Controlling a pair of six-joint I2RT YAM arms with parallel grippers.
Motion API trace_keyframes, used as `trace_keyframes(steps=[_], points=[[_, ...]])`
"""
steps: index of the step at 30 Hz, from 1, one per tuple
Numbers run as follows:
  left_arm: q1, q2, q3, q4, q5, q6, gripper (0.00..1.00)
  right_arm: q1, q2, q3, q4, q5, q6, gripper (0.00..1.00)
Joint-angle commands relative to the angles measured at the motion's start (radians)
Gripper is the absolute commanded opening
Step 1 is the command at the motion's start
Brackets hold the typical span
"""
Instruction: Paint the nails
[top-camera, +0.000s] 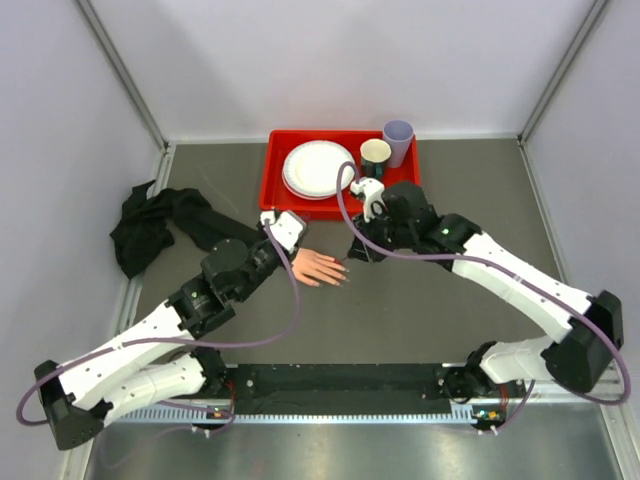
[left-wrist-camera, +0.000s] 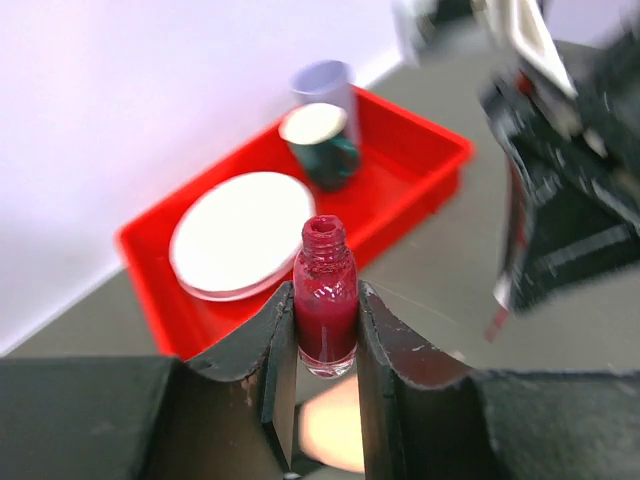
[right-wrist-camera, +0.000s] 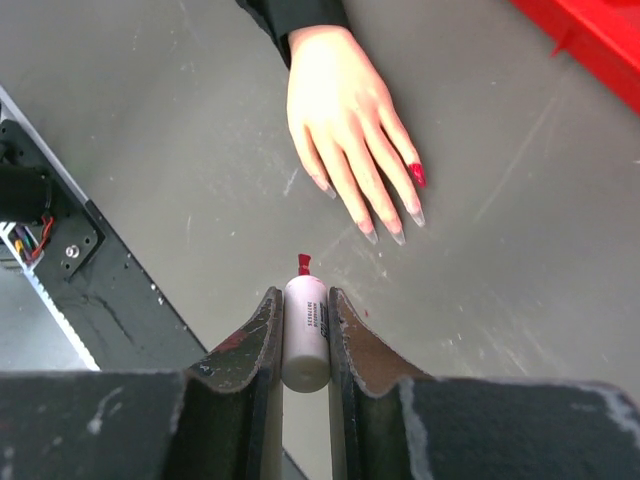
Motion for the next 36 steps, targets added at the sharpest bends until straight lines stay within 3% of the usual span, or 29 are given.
trace_keyframes(steps=[1, 6, 9, 26, 36], points=[[0.066, 0.002, -0.009, 0.199, -0.123, 0.003, 0.0, -0.047, 0.071, -0.017, 0.137, -0.118, 0.026, 0.0], [0.315, 0.039, -0.016, 0.245, 0.018, -0.149, 0.0, -0.048, 0.166, -0.025, 0.157, -0.091, 0.022, 0.0], [0.406, 0.077, -0.029, 0.266, 0.094, -0.215, 0.0, -0.047, 0.195, -0.034, 0.166, -0.074, 0.022, 0.0], [0.472, 0.089, -0.059, 0.313, 0.184, -0.258, 0.0, -0.021, 0.33, -0.014, 0.141, 0.122, -0.007, 0.0], [0.474, 0.077, -0.063, 0.313, 0.2, -0.258, 0.0, -0.008, 0.37, 0.018, 0.164, 0.138, -0.012, 0.0]])
